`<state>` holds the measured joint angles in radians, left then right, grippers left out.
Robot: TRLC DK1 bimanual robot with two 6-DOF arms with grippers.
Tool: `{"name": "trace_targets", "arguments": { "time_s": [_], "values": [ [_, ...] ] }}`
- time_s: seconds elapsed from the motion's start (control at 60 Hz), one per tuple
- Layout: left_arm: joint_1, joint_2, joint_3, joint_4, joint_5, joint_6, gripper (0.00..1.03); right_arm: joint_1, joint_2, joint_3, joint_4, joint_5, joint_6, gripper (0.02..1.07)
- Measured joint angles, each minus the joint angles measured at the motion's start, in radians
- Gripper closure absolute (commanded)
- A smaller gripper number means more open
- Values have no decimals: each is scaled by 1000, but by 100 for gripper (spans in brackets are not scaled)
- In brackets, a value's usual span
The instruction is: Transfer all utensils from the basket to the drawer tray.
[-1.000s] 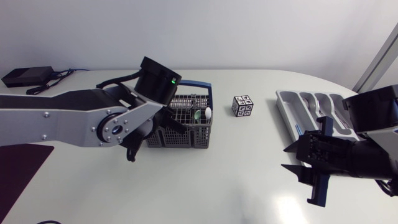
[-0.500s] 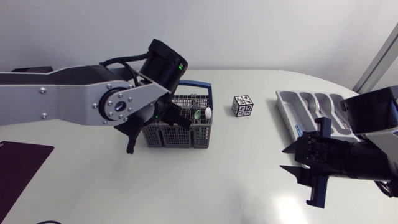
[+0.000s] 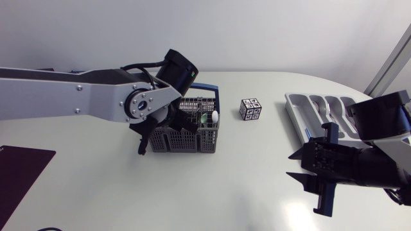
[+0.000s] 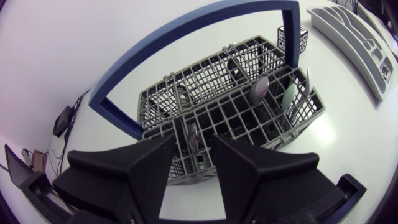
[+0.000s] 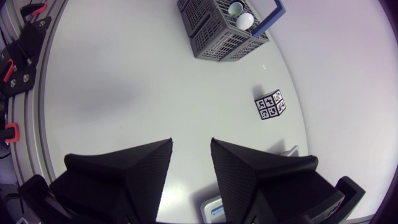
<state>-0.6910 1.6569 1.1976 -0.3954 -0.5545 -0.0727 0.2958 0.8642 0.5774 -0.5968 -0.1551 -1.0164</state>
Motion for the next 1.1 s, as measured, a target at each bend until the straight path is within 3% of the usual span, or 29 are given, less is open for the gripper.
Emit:
{"name": "trace_targets", "arguments": {
  "time_s": [0.1,0.217,0.317,0.367,0.683,1.1],
  "values": [
    [9,24,11,0,0,-3,61,16,0,0,4,1,13,59],
    [15,43,19,0,0,-6,78,39,6,0,26,3,42,57],
    [16,45,19,4,0,-6,81,63,20,0,38,2,77,57],
    [16,45,20,4,0,-6,88,74,25,-1,49,-3,97,56],
    [30,62,21,11,0,-6,92,138,88,-1,124,-76,237,56],
    [29,70,21,26,-4,-6,100,188,124,-7,161,-80,310,56]
  ]
}}
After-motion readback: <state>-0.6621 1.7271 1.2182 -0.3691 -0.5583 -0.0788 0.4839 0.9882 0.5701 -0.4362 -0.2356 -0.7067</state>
